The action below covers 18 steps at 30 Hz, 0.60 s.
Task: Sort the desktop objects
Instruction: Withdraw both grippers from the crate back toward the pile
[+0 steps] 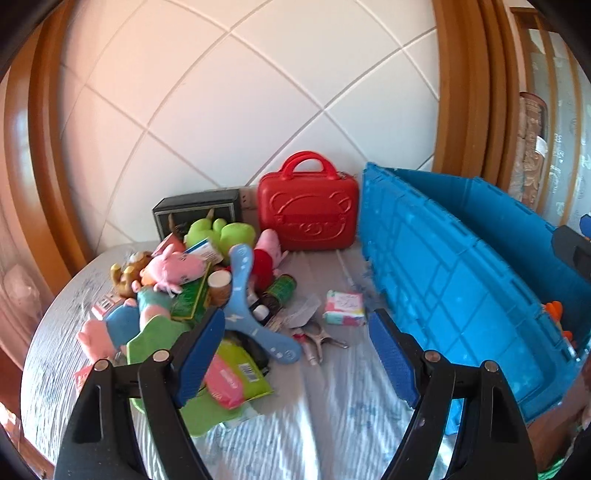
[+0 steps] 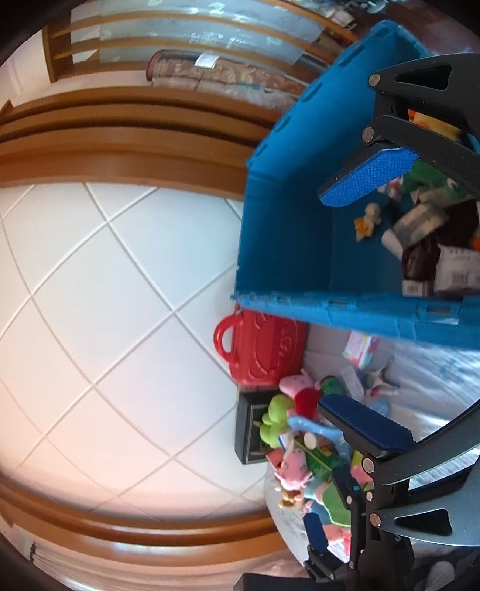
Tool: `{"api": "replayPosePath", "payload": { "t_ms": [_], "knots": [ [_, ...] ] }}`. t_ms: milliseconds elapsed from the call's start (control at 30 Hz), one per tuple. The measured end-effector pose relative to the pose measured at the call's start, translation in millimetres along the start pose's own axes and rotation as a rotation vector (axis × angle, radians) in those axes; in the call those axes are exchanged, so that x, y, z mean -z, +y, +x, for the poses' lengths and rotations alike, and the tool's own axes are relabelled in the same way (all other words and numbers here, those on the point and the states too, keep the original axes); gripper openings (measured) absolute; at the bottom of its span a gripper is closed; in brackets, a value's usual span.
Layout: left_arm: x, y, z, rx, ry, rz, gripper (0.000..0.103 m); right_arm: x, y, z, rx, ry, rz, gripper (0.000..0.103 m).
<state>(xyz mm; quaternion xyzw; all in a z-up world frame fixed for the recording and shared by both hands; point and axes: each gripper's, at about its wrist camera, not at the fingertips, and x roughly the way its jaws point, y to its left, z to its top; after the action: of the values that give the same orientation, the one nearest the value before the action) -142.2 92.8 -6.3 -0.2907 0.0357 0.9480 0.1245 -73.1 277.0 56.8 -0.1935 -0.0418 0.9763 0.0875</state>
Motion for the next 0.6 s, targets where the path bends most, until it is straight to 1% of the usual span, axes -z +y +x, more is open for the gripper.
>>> {"api": "replayPosePath", "payload": {
  "t_ms": [167,267,300,367,467,533,600],
  "knots": [
    [28,77,20,-0.069,0.069,-0.069,0.080,1,65,27,-0.110,0.043,-0.068,0.103],
    [47,121,34,-0.116,0.121,-0.115,0.080,10,99,50,-0.181,0.100,-0.082,0.103],
    [53,135,40,-0.122,0.142,-0.139,0.080,15,111,60,-0.205,0.127,-0.082,0.103],
    [64,159,53,-0.099,0.184,-0.185,0.080,27,131,80,-0.247,0.189,-0.083,0.103],
    [77,181,71,-0.104,0.217,-0.209,0.080,49,162,115,-0.322,0.312,-0.076,0.103],
    [84,187,90,-0.112,0.250,-0.198,0.080,63,179,137,-0.344,0.377,-0.074,0.103],
    [90,189,114,-0.100,0.288,-0.185,0.080,75,194,155,-0.350,0.429,-0.081,0.103]
  ]
}}
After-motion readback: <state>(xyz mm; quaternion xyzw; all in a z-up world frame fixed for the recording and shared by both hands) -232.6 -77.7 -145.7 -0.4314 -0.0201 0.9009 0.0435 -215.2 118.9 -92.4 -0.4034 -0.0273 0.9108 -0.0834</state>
